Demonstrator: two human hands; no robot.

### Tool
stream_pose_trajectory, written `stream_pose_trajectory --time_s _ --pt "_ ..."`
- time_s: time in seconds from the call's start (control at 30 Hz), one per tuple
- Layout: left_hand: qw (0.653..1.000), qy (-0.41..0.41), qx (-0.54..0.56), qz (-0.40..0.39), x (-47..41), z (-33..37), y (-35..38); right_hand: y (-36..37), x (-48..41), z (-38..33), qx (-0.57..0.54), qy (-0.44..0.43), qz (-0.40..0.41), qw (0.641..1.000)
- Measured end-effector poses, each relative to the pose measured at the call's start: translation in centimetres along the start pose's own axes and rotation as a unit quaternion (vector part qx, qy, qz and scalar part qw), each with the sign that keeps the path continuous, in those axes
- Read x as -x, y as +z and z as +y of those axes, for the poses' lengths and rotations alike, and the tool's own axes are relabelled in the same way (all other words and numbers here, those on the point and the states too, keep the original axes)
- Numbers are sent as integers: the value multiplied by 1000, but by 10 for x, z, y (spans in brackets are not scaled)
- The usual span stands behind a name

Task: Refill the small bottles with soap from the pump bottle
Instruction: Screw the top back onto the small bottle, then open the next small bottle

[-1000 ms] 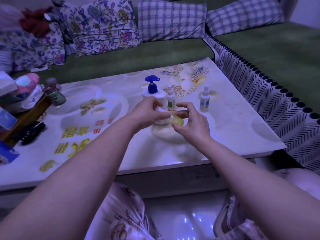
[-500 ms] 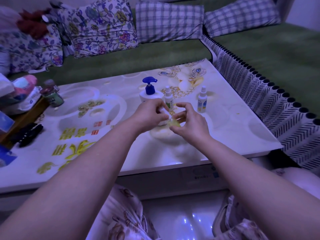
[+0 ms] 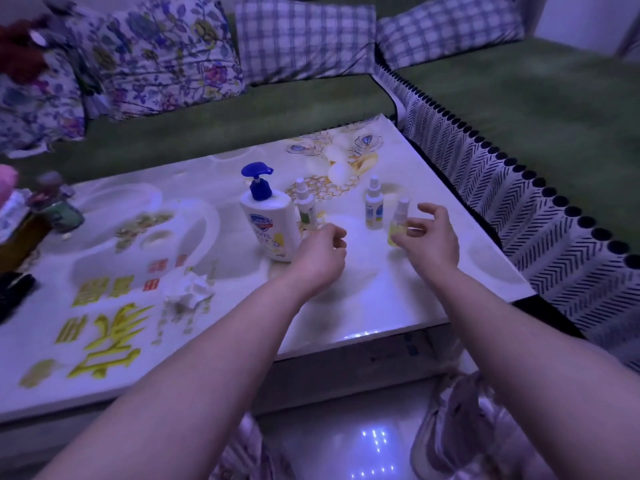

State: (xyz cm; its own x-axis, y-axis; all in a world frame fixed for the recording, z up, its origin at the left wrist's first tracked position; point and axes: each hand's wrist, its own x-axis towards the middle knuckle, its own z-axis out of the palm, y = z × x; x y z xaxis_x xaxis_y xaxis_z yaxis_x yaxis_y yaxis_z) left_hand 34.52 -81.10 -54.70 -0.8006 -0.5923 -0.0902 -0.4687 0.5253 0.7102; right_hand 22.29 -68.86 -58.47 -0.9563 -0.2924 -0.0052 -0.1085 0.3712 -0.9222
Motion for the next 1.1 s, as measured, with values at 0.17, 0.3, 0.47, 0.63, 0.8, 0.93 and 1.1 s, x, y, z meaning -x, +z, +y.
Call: stream_pose_trajectory --time_s 0.17,0.3,0.47,0.63,0.8,0.93,1.1 --pt "1000 -3 -19 -13 -19 8 23 0 -30 12 6 2 16 1000" --pt "1000 -8 -25 -11 -29 9 32 5 -43 18 4 6 15 1000" --pt "1000 -17 -24 -8 -39 11 32 14 -48 21 6 13 14 1000" --pt "999 -19 -27 -12 -39 11 33 14 -49 22 12 19 5 1000" --pt "1000 -23 -19 -2 -33 12 28 3 -35 24 25 21 -3 999" --pt "1000 -11 -26 4 -22 14 22 0 -17 21 23 14 5 1000" --pt "999 -15 -38 23 -3 5 12 14 3 4 6 -15 -17 1000"
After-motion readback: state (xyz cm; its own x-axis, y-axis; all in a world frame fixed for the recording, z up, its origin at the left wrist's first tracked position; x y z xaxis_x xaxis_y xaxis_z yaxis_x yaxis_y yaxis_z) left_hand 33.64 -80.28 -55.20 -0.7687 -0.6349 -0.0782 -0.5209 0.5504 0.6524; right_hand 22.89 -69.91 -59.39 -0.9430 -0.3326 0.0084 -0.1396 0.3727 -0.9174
